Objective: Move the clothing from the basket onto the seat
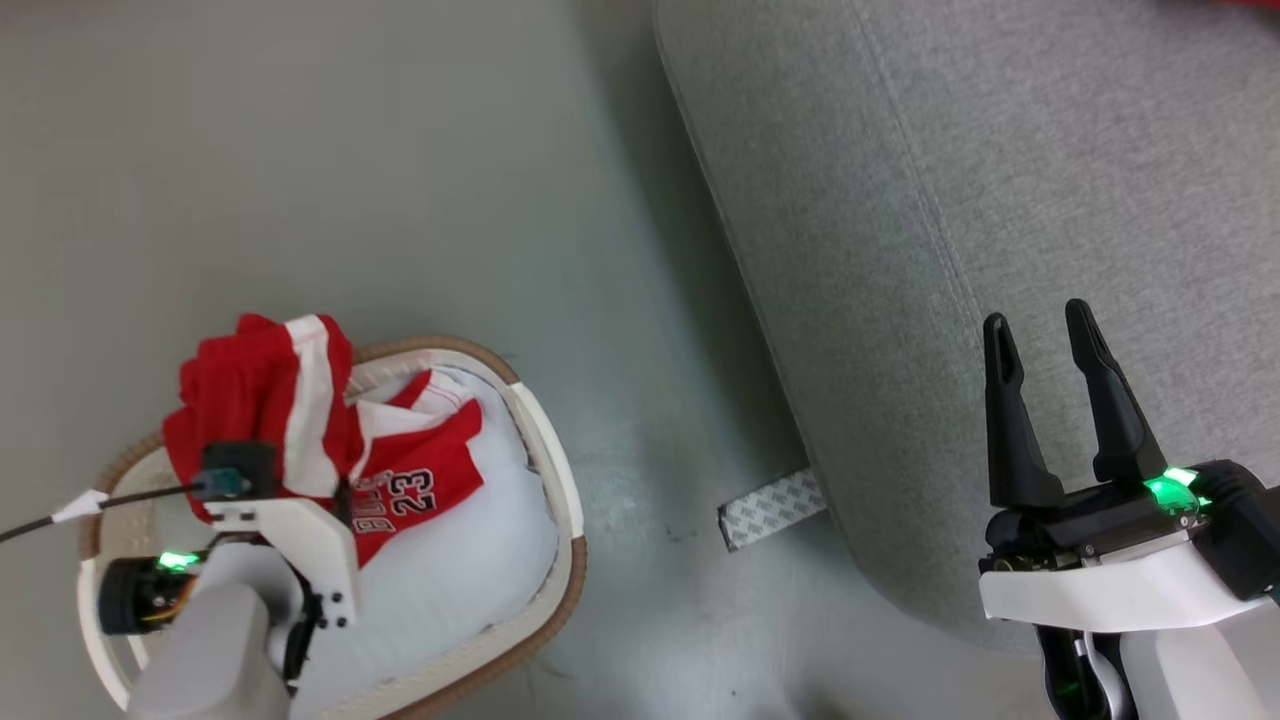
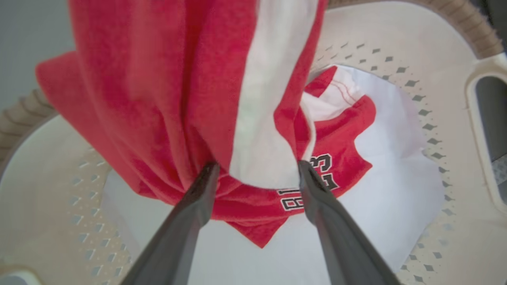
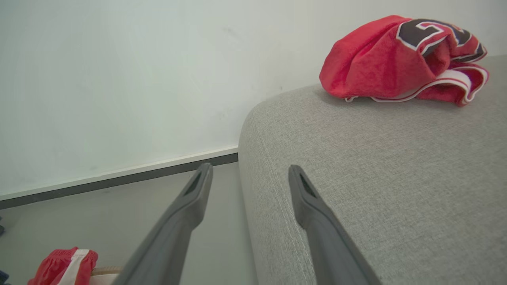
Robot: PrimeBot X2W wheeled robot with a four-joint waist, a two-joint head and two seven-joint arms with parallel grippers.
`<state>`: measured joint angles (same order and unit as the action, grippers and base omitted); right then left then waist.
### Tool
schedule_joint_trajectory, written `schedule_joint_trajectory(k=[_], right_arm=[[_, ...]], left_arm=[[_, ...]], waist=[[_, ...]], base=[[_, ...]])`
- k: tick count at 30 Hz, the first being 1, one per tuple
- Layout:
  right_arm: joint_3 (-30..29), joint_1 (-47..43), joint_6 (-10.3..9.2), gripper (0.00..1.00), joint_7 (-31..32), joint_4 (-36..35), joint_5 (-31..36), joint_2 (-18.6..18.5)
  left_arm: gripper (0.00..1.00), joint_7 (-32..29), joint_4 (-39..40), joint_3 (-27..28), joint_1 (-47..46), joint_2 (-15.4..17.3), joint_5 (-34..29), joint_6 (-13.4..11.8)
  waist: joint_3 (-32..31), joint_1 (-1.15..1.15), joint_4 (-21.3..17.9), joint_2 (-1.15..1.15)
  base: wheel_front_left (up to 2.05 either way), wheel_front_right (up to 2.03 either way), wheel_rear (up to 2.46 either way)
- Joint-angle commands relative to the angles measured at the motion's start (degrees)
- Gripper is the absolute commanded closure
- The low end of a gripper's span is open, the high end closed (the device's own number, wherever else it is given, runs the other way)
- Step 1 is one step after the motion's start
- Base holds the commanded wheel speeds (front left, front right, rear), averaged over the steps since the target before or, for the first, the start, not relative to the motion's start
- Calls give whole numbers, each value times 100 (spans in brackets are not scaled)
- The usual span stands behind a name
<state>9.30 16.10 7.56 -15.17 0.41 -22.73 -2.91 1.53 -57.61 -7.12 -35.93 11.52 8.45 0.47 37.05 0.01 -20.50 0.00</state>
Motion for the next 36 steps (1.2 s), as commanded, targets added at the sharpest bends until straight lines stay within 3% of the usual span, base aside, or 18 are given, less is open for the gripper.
schedule_joint_trajectory(k=[1,4,12,13,14,15,21,28,36], right_arm=[[16,78,-14,0,3,-44,-57,3],[42,120,-14,0,2,-104,-85,2],[104,197,-14,0,3,-170,-114,1],[109,202,-14,0,2,-171,-117,1],[100,202,-15,0,2,-168,-120,1],[90,193,-15,0,3,-163,-126,2],[45,41,-14,0,2,-40,-140,2],[-20,-172,-14,0,2,191,22,0],[-146,-546,-15,0,3,508,369,-6]], left_arm=[[0,28,-91,22,-125,114,-24,-69],[0,137,-242,19,-286,190,-61,-207],[0,416,-509,-61,-669,297,-96,-284],[22,488,-536,-81,-716,312,-106,-310],[93,539,-576,-105,-743,310,-121,-314],[100,549,-626,-132,-755,287,-128,-283],[100,901,-815,-113,-710,100,47,-233],[100,1311,-719,-12,-210,-327,335,-41],[100,1362,452,40,563,-694,551,196]], waist=[[248,-1,-103,0],[375,-1,-106,0],[660,-1,-162,0],[687,-1,-177,0],[705,-1,-186,0],[717,-1,-190,0],[505,-1,-89,0],[-419,-1,322,0],[-1698,-1,1002,0]], base=[[0,0,0],[0,0,0],[0,0,0],[0,0,0],[0,0,0],[0,0,0],[0,0,0],[0,0,0],[0,0,0]])
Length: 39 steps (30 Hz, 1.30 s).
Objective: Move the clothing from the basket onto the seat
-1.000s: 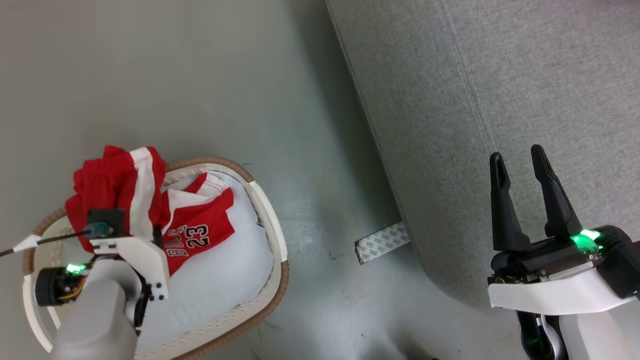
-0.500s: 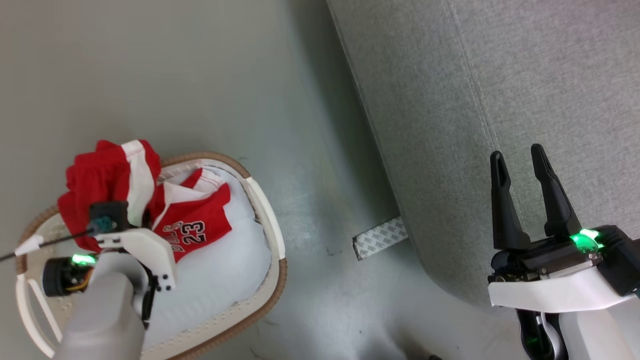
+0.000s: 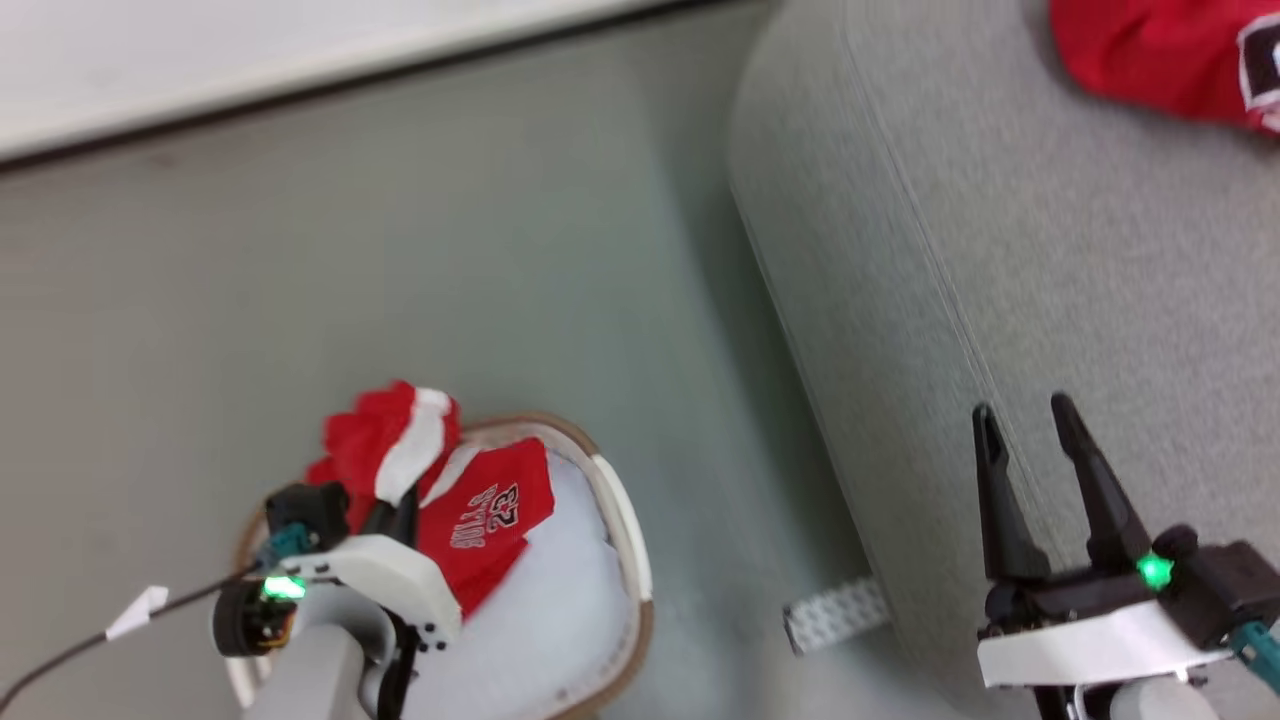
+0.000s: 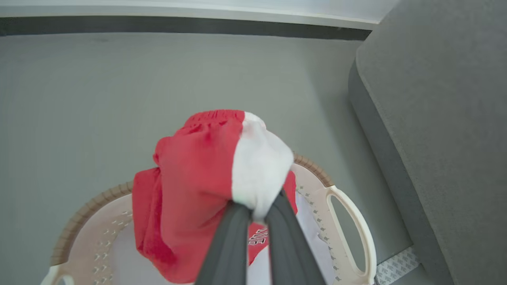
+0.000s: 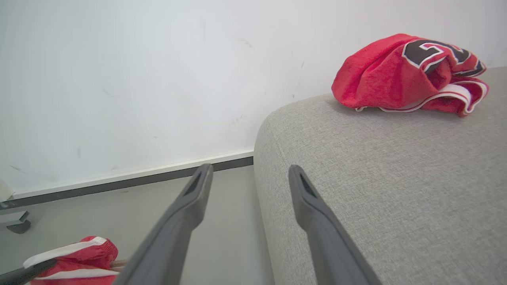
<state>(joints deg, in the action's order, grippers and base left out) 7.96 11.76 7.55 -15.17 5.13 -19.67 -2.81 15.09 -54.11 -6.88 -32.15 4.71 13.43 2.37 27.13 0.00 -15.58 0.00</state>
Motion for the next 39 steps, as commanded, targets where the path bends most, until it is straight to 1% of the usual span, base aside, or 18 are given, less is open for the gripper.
schedule_joint_trajectory(k=[1,5,11,15,20,24,30,34,39], right_arm=[[-25,-163,-14,0,2,71,97,-16],[-91,-384,-13,0,2,205,181,-14],[-114,-651,-14,0,3,324,272,-15],[-76,-789,-13,0,3,351,330,-13],[-72,-1012,-14,0,3,384,380,-14],[-39,-1130,-13,0,3,371,410,-12],[199,-1250,-13,0,3,348,397,-14],[298,-1280,-14,0,3,333,364,-14],[369,-1264,-13,0,3,272,435,-28]], left_arm=[[100,5,301,13,286,-45,72,34],[100,6,982,-72,646,-125,149,88],[100,-13,1797,-248,1021,-150,231,100],[100,-174,2472,-299,1159,-146,326,111],[100,-561,3434,-381,1319,-55,383,144],[100,-949,4252,-422,1374,41,399,151],[100,-1485,5310,-544,1350,154,486,199],[100,-1765,5808,-590,1336,195,526,177],[100,-1907,6122,-639,1423,171,570,109]], waist=[[-857,0,579,0],[-1405,0,823,0],[-2026,0,1012,0],[-2303,0,1069,0],[-2643,0,1125,0],[-2783,0,1157,0],[-3005,0,1145,0],[-3114,0,1115,0],[-3154,0,1087,0]], base=[[0,0,0],[0,0,0],[0,0,0],[0,0,0],[0,0,0],[0,0,0],[0,0,0],[0,0,0],[0,0,0]])
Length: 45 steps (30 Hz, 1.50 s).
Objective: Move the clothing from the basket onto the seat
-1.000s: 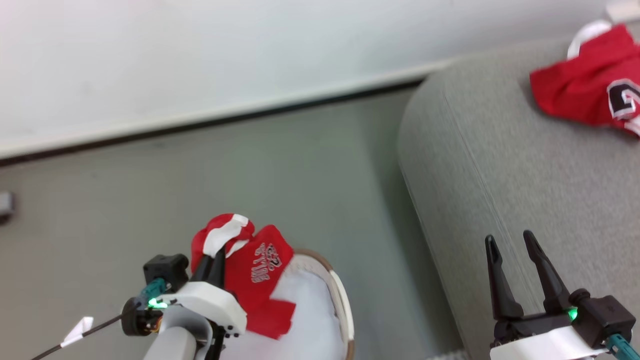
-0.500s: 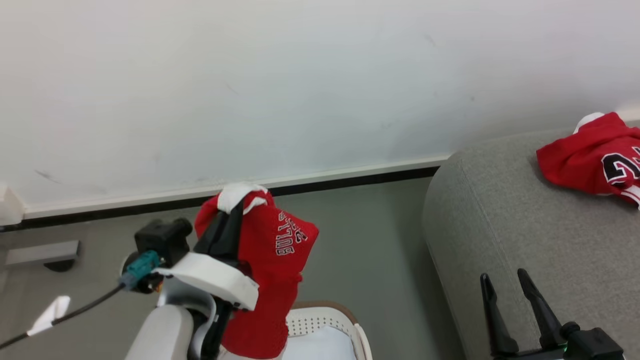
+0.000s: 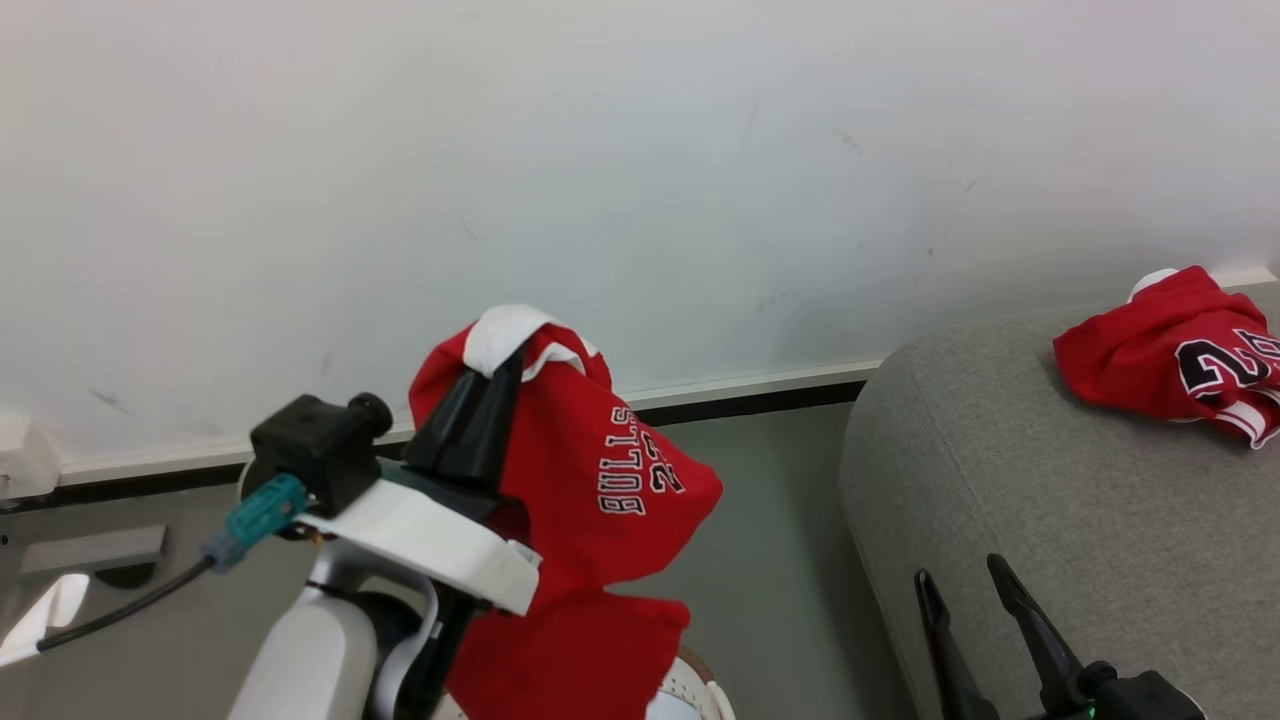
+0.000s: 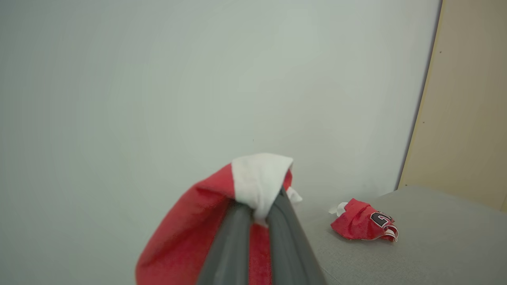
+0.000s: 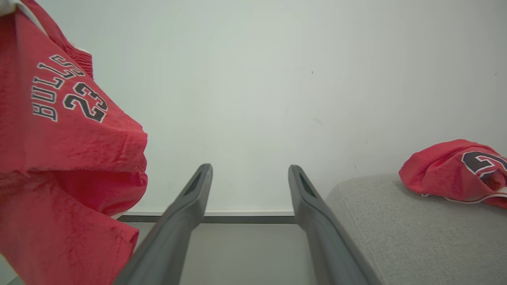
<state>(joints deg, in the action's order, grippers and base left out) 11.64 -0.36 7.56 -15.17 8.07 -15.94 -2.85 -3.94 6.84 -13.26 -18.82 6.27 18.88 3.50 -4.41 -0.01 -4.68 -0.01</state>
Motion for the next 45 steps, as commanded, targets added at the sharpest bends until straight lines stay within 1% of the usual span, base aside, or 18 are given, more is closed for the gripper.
schedule_joint_trajectory(k=[1,4,8,12,15,21,24,28,30,34,37,40,45], right_arm=[[5,-60,-15,0,3,-40,64,-34],[77,-75,-14,0,2,-171,42,-88],[272,29,-14,0,3,-373,-8,-295],[711,318,-14,0,3,-462,-116,-657],[1334,631,-14,0,3,-444,-407,-1076],[2699,1655,-15,0,36,-363,-1168,-1979],[3333,2190,-15,0,114,-360,-1560,-2282],[4109,2884,-14,0,157,-411,-2066,-2535],[4438,3209,-14,0,150,-378,-2226,-2584],[5005,3858,-14,0,98,-204,-2493,-2520],[5376,4291,-14,0,66,-6,-2635,-2398],[5653,4654,-14,0,37,268,-2795,-2197],[5945,5083,-15,0,1,855,-2948,-1850]], left_arm=[[100,-20,59,-20,113,14,25,-12],[100,-55,153,-86,188,5,21,-33],[100,-3,205,-133,291,-11,41,-37],[100,9,219,-197,308,-14,44,-17],[100,13,228,-252,308,-4,47,-2],[100,21,197,-326,244,8,80,31],[100,16,176,-371,211,5,104,46],[100,-15,143,-467,159,7,105,77],[100,-31,137,-506,133,13,104,90],[100,-69,163,-612,89,2,111,112],[100,-97,166,-718,49,3,102,148],[100,-130,174,-807,28,-8,108,157],[100,-164,180,-943,-1,-34,155,189]], waist=[[0,1,-6,1],[12,1,-5,1],[39,1,-4,1],[67,1,-18,1],[93,1,-27,1],[126,1,-31,1],[143,1,-18,1],[158,1,14,1],[164,1,24,1],[183,1,65,1],[196,1,115,1],[206,1,162,1],[205,1,249,1]], base=[[0,0,0],[0,0,0],[0,0,0],[0,0,0],[0,0,0],[0,0,0],[0,0,0],[0,0,0],[0,0,0],[0,0,0],[0,0,0],[0,0,0],[0,0,0]])
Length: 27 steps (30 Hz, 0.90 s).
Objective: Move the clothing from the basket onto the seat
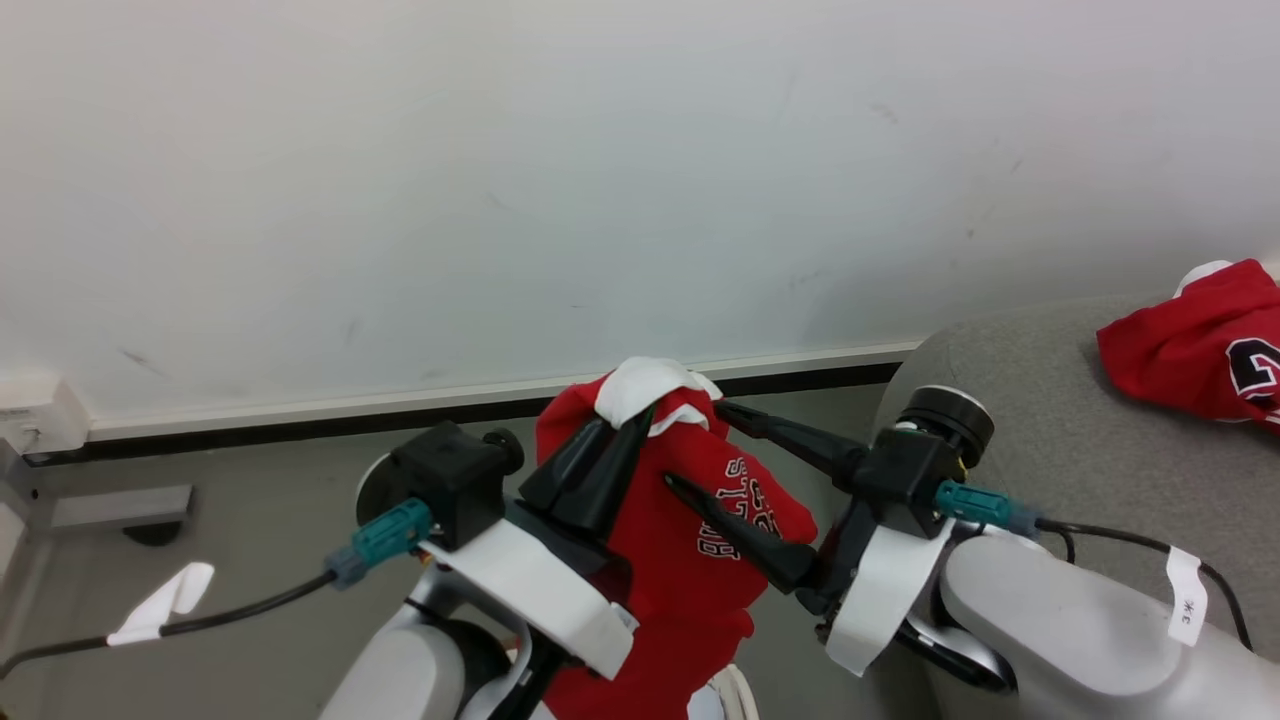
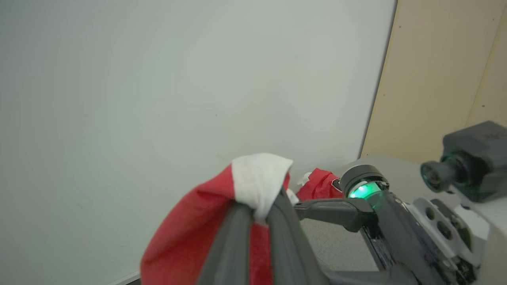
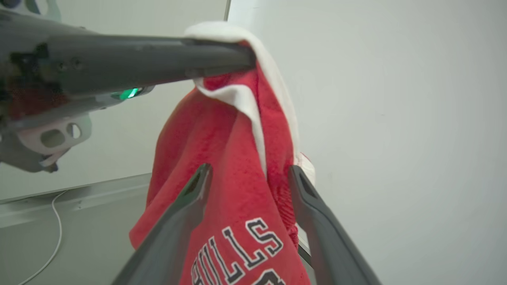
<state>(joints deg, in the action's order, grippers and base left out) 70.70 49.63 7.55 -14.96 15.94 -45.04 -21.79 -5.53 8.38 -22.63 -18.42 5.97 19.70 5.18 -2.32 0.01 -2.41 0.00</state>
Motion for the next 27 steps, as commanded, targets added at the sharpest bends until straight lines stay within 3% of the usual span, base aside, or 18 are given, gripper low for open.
schedule_joint_trajectory(k=[1,4,5,6,7,18,21,23,27], right_arm=[[64,115,-13,0,-23,159,-119,141],[93,192,-13,0,-24,367,-256,359],[88,180,-14,8,-24,413,-298,411],[46,187,-14,70,-24,457,-300,449],[-36,158,-13,100,-25,463,-329,500],[-602,-226,-14,100,-27,371,-157,517],[-702,-276,-14,100,-27,368,-162,478],[-737,-315,-14,100,-26,393,-152,463],[-862,-347,-13,100,-27,446,-102,434]], left_arm=[[100,-15,20,-38,-47,-6,88,28],[100,-17,-6,-108,-55,-23,130,40],[100,-15,-16,-124,-58,-30,125,39],[100,-12,-23,-141,-64,-40,130,38],[100,-10,-30,-160,-73,-50,133,39],[100,57,-124,-136,-51,44,80,-47],[27,62,-145,-161,-14,68,35,-72],[0,74,-150,-169,6,76,22,-86],[0,28,-183,-239,48,120,42,-60]], waist=[[-9,-1,37,0],[-33,-1,79,0],[-45,-1,93,0],[-51,-1,110,0],[-52,-1,128,0],[-62,-1,181,0],[-69,-1,170,0],[-75,-1,160,0],[-83,-1,148,0]], base=[[0,0,0],[0,0,0],[0,0,0],[0,0,0],[0,0,0],[0,0,0],[0,0,0],[0,0,0],[0,0,0]])
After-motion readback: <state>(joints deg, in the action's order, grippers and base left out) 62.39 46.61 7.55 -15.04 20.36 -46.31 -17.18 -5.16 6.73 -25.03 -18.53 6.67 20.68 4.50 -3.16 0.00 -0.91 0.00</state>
